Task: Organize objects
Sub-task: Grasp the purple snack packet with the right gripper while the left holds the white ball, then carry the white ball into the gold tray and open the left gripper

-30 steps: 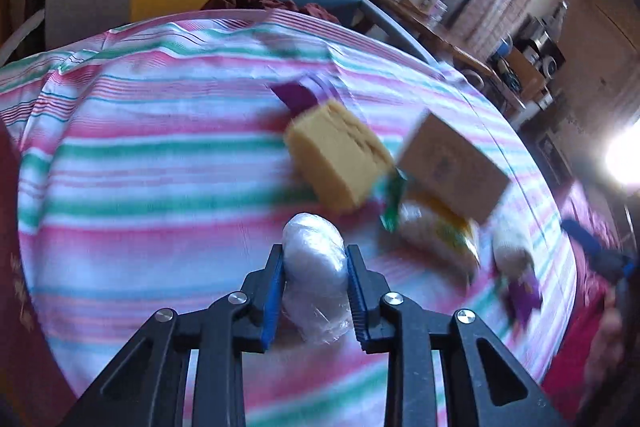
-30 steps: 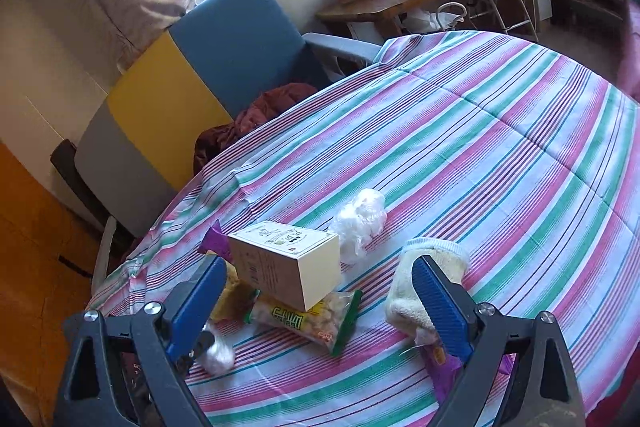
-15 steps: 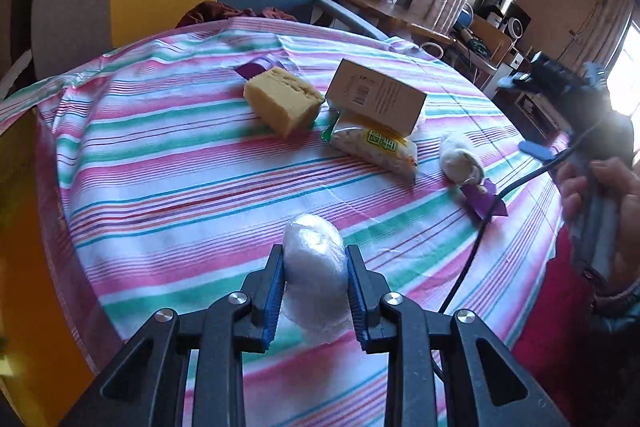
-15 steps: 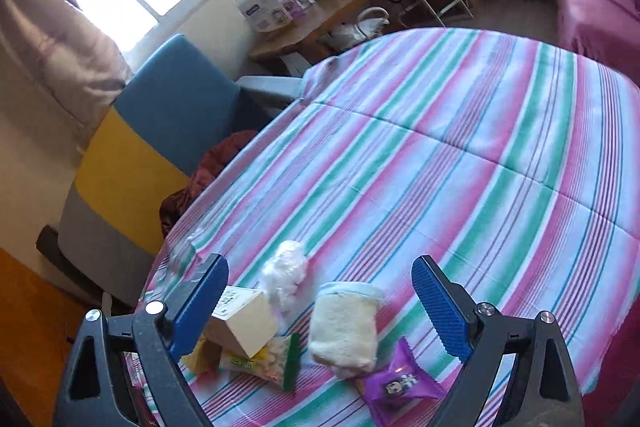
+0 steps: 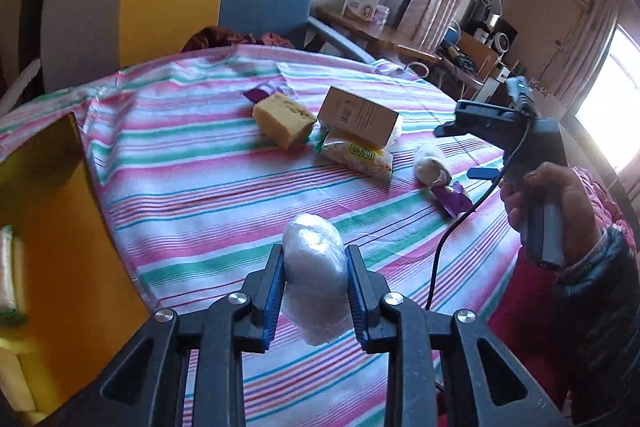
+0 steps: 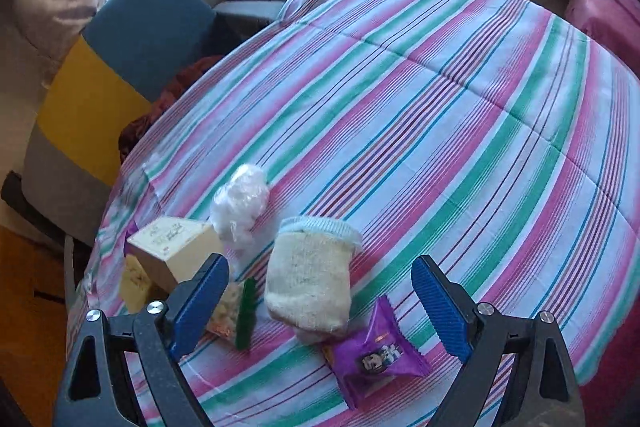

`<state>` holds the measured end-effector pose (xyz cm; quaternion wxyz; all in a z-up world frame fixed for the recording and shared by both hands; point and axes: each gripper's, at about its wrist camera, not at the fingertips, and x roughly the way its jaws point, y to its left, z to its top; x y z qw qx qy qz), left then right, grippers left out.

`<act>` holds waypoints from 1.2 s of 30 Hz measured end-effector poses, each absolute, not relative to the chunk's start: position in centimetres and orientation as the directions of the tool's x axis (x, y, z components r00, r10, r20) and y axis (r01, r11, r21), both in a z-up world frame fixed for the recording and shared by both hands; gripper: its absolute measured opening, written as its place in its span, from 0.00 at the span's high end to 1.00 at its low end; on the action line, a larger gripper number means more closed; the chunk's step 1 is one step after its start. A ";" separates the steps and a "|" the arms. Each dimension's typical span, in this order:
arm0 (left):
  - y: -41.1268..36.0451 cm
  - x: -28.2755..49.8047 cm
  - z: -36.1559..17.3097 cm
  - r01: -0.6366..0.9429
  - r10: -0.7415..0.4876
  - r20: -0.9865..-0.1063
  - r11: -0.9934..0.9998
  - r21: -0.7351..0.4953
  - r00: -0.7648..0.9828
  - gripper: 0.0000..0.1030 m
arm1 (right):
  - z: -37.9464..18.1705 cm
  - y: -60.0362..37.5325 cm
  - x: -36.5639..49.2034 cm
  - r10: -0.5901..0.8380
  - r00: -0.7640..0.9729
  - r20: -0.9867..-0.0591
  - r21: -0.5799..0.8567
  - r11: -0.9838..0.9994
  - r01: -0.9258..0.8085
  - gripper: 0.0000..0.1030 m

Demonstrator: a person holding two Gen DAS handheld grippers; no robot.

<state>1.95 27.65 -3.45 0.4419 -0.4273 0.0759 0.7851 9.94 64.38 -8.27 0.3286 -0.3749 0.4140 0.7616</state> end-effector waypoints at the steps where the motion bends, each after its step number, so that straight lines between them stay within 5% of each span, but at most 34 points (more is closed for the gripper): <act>1: 27.2 2.0 -3.3 -0.759 0.635 -0.732 -0.596 -0.263 -0.245 0.72 | -8.1 63.9 9.6 0.173 -0.496 -0.851 0.370 -0.472 -0.800 0.09; 11: 23.9 1.2 -2.8 -0.716 0.673 -0.697 -0.611 -0.337 -0.246 0.72 | -9.4 60.9 9.2 0.175 -0.242 -0.954 0.056 -0.690 -0.721 0.10; 13: 23.3 1.2 -2.9 -0.710 0.671 -0.697 -0.618 -0.338 -0.253 0.72 | -10.3 61.1 9.1 0.168 -0.220 -0.961 0.042 -0.696 -0.717 0.30; 14: 23.0 1.1 -2.9 -0.705 0.671 -0.696 -0.622 -0.341 -0.256 0.72 | -11.1 60.8 9.1 0.155 -0.199 -0.968 0.030 -0.713 -0.700 0.51; 17: 22.0 0.8 -3.2 -0.680 0.668 -0.696 -0.641 -0.356 -0.265 0.72 | -11.5 59.3 8.9 0.207 -0.186 -0.961 -0.033 -0.749 -0.661 0.59; 36: 18.4 -0.4 -3.9 -0.600 0.629 -0.709 -0.713 -0.362 -0.320 0.72 | -11.5 59.4 9.4 0.242 -0.205 -0.948 -0.063 -0.778 -0.626 0.59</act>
